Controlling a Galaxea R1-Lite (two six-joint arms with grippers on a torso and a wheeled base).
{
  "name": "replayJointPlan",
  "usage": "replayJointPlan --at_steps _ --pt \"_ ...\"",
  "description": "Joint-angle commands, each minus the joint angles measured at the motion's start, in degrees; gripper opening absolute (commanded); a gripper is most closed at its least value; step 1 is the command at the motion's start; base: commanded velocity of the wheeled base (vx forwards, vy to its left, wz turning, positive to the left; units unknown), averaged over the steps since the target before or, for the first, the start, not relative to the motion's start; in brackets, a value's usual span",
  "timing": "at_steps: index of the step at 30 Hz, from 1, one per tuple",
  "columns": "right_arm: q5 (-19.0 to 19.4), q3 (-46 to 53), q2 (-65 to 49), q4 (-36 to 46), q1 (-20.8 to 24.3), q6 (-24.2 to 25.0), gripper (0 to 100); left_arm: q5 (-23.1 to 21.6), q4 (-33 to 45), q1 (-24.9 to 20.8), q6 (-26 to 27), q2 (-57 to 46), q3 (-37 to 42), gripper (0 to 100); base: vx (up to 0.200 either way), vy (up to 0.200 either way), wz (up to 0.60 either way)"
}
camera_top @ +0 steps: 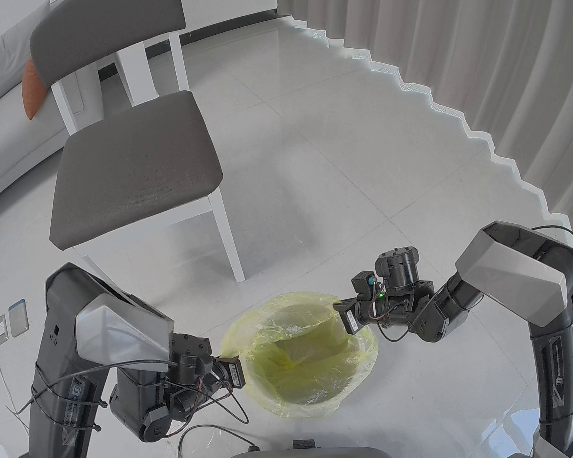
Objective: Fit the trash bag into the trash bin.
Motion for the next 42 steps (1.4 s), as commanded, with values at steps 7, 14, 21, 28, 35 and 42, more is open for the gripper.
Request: replayJointPlan --at_steps 7,14,21,28,35,42 --pt "0.0 1.4 -1.5 -0.1 -1.3 -0.1 0 0.3 -0.9 -0.5 -1.0 0.4 0.0 0 0.000 0.000 0.00" --pt "0.1 2.0 -3.5 -0.2 -1.9 0.1 100 0.4 -0.9 -0.5 -1.1 0.3 0.0 0 0.000 0.000 0.00" --pt "0.1 5.1 -8.2 -0.2 -3.4 0.1 100 0.4 -0.9 -1.1 -2.3 0.4 0.0 0 0.000 0.000 0.00" --pt "0.5 8.6 -10.7 -0.4 -6.4 0.2 100 0.6 -0.9 -1.1 -3.1 -0.6 1.4 100 0.000 0.000 0.00" --pt "3.3 14.1 -12.1 -0.8 -9.5 0.7 100 1.0 -1.0 -1.8 -4.3 -3.2 5.8 100 0.000 0.000 0.00" --pt "3.9 21.1 -11.9 -6.3 -10.4 0.8 100 1.1 -1.0 -1.2 -4.4 -5.7 6.8 100 0.000 0.000 0.00"
